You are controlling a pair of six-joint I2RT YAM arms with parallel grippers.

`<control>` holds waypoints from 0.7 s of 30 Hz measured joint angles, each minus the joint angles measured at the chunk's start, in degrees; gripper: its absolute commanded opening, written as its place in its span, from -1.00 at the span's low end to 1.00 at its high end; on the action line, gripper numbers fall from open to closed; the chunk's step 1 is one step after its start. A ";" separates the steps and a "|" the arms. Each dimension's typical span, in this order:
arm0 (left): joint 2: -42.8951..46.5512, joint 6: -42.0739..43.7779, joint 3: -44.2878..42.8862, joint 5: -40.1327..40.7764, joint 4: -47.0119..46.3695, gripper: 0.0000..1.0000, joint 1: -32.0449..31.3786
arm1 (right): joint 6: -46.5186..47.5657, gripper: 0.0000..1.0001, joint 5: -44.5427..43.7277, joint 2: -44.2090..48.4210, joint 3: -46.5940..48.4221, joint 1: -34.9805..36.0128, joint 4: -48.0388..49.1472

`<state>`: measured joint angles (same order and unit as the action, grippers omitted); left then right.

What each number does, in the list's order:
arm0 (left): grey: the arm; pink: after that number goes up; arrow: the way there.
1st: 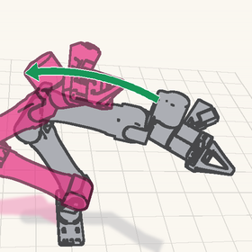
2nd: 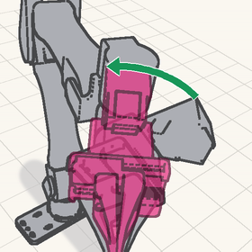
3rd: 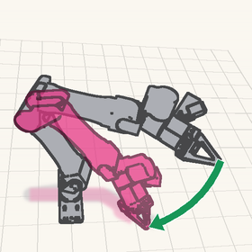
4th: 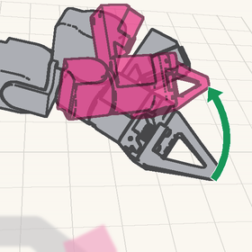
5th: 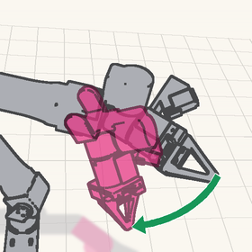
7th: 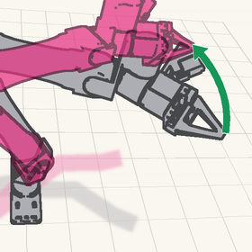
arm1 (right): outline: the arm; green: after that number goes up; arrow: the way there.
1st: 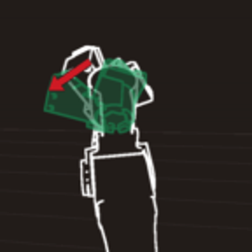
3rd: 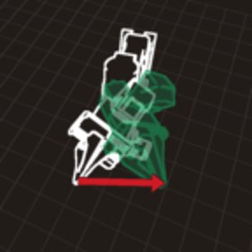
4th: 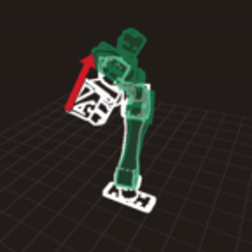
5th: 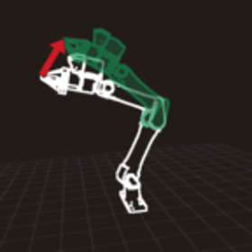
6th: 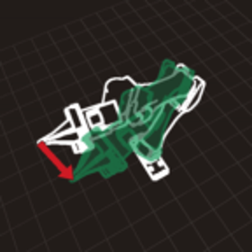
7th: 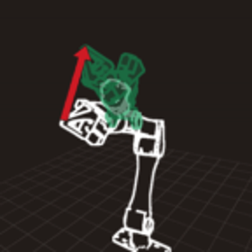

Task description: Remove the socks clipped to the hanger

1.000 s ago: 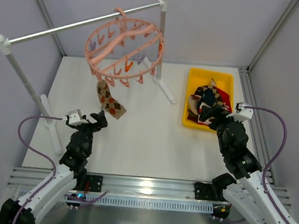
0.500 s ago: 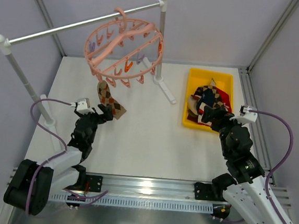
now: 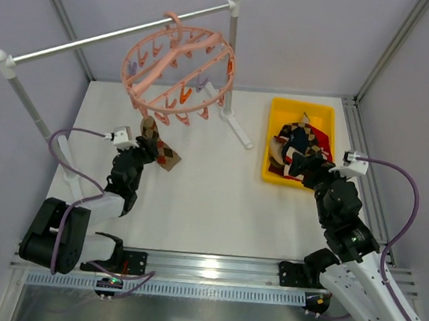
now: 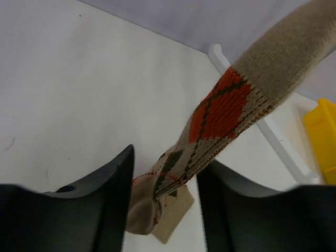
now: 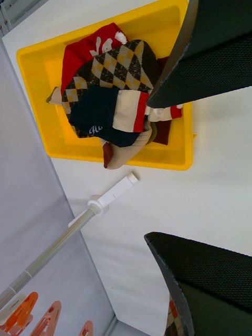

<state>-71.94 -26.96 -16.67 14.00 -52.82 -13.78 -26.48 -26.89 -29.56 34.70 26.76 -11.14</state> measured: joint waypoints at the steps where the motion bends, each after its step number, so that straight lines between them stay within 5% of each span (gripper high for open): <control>1: -0.48 -0.35 -0.22 -0.07 -0.39 -0.89 0.00 | 0.07 0.99 -0.02 0.07 0.00 0.00 -0.09; 9: 2.93 -1.86 0.28 -0.57 0.66 -0.99 -0.55 | 0.63 0.99 0.15 -0.50 0.00 0.00 0.17; 17: 23.47 -3.32 2.67 -2.10 11.39 -0.99 -4.59 | 0.79 0.99 4.31 -9.29 0.09 0.26 2.89; 21: 32.83 -4.37 2.69 -4.61 21.20 -0.99 -5.92 | 1.18 0.99 4.59 -14.60 1.09 5.79 5.07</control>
<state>-39.11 -31.33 -13.98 9.39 -31.62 -19.70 -25.30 -22.31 -44.16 35.79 32.56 -6.07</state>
